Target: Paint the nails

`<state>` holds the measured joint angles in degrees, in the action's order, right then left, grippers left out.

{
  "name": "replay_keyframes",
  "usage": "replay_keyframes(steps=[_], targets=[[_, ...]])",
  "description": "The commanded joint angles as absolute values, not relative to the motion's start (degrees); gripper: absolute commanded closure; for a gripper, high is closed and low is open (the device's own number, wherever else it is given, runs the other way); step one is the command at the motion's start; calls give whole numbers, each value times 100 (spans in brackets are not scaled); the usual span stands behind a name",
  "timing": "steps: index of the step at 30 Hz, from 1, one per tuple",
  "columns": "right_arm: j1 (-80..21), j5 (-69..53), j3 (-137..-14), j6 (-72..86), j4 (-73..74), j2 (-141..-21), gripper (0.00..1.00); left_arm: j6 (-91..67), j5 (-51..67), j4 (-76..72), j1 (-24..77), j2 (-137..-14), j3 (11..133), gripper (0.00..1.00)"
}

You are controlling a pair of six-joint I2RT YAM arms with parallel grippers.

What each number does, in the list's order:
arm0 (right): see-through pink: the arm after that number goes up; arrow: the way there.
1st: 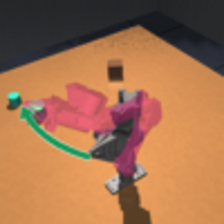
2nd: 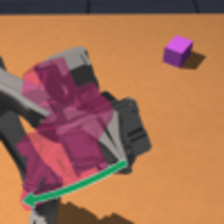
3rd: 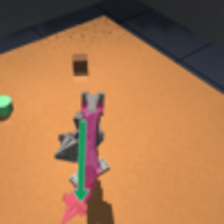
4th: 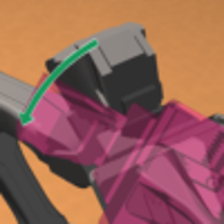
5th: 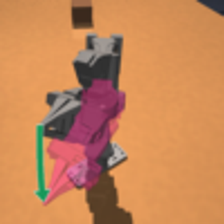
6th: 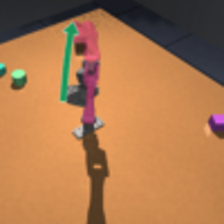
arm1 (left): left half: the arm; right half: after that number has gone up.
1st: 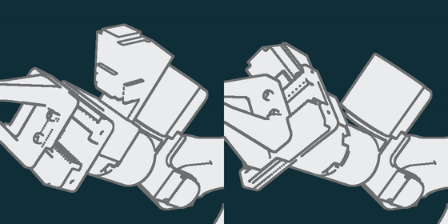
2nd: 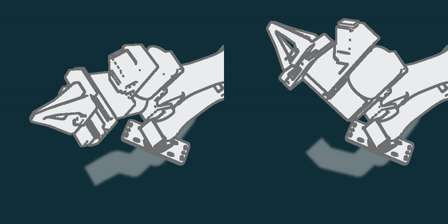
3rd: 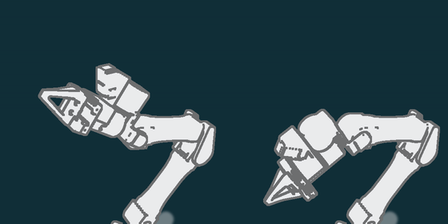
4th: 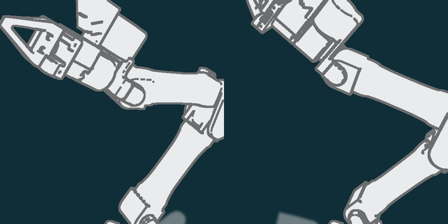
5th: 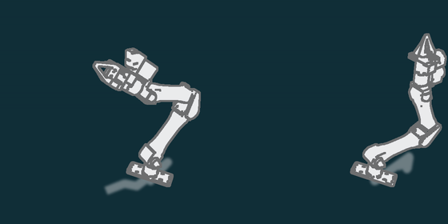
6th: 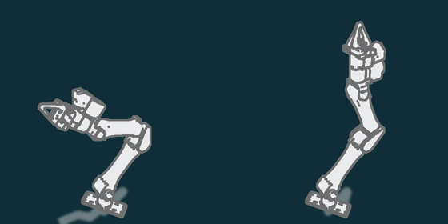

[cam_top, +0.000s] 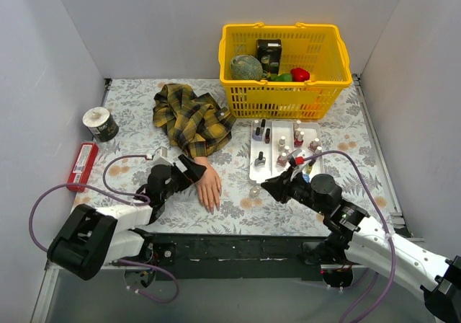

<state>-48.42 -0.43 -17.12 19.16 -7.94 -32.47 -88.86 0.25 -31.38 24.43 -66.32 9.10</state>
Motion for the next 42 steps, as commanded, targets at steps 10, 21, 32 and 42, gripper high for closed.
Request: replay_keyframes(steps=[10, 21, 32, 42], targets=[[-4852, -633, -2943, 1907, -1011, -4464, 99, -8816, 315, -3955, 2277, -8154, 1722, 2], [-4860, -668, -3015, 1644, -1722, -5282, 99, -8850, 2082, -4771, 1433, -9702, 2136, 2], [-4869, -888, -2558, 1529, -2637, -5484, 99, -9228, 3567, -6073, 1125, -11126, 2267, 14], [-4869, -852, -2470, 1485, -2777, -5730, 99, -9378, 3946, -6636, 941, -11892, 2478, 46]])
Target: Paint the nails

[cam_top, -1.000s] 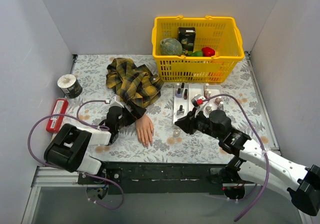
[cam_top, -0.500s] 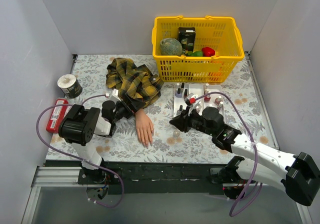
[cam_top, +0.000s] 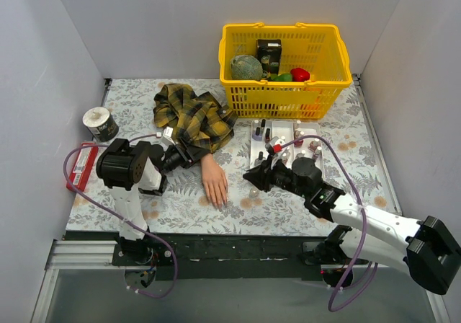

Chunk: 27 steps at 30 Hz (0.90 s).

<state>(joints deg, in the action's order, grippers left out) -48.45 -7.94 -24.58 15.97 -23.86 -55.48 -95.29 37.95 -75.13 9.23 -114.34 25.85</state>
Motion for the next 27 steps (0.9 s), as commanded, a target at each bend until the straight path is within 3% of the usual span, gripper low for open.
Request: replay_keyframes(steps=[1, 8, 18, 27], targets=[[-4869, -879, -2470, 1485, -2777, -5774, 99, -9291, 3938, -6584, 940, -11900, 2548, 49], [-4869, -914, -2443, 1494, -2830, -5889, 99, -9079, 3928, -6460, 897, -11900, 2505, 71], [-5027, -1230, -2522, 1529, -3111, -6328, 99, -10098, 4781, -9129, 826, -12550, 1688, 76], [-5343, -1274, -2233, 1406, -3286, -6319, 99, -9817, 4509, -8911, 835, -11892, 1266, 75]])
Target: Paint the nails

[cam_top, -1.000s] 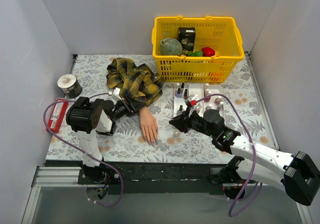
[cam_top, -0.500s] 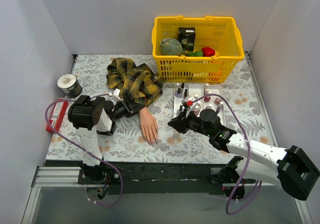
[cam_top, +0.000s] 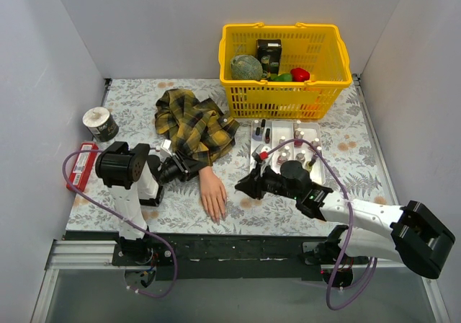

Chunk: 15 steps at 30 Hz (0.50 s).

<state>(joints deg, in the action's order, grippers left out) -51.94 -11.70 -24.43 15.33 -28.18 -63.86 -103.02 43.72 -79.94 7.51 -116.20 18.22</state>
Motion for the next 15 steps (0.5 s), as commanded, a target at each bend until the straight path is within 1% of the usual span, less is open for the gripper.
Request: replay_keyframes(steps=[1, 7, 15], targets=[[-5379, -1309, -2198, 1389, -3322, -6328, 99, -9809, 4526, -8930, 826, -11892, 1257, 75], [-5703, -1266, -2075, 1257, -3427, -6530, 99, -9633, 4518, -8833, 826, -11813, 1309, 75], [-6064, -1248, -1995, 958, -3507, -6574, 99, -9290, 4272, -8271, 826, -11470, 1362, 74]])
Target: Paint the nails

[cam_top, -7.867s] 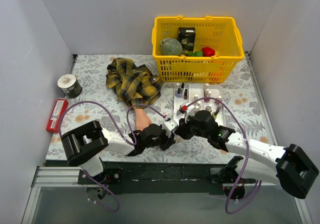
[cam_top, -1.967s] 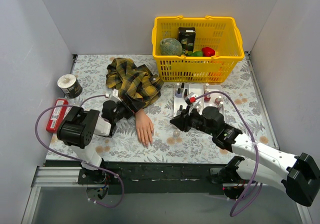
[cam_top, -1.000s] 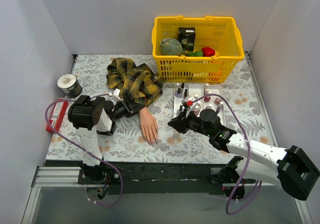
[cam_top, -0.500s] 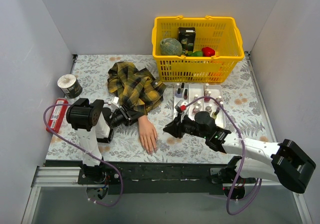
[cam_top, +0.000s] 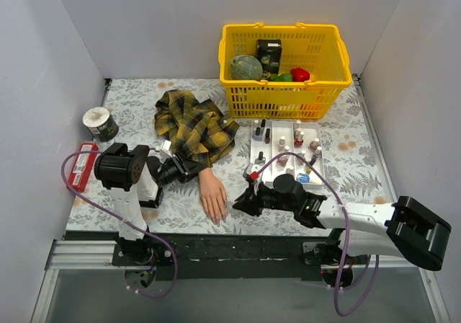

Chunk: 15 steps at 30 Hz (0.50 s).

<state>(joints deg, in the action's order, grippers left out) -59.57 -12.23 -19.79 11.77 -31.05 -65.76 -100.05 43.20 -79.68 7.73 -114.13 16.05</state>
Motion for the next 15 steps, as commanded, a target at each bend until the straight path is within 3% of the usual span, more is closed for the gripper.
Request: replay_keyframes(steps=[1, 15], targets=[[-6073, -1283, -2021, 949, -3516, -6626, 99, -9281, 4280, -8244, 826, -11487, 1380, 74], [-6557, -1108, -2575, 580, -3296, -7374, 99, -9246, 4316, -8244, 835, -11523, 1433, 74]])
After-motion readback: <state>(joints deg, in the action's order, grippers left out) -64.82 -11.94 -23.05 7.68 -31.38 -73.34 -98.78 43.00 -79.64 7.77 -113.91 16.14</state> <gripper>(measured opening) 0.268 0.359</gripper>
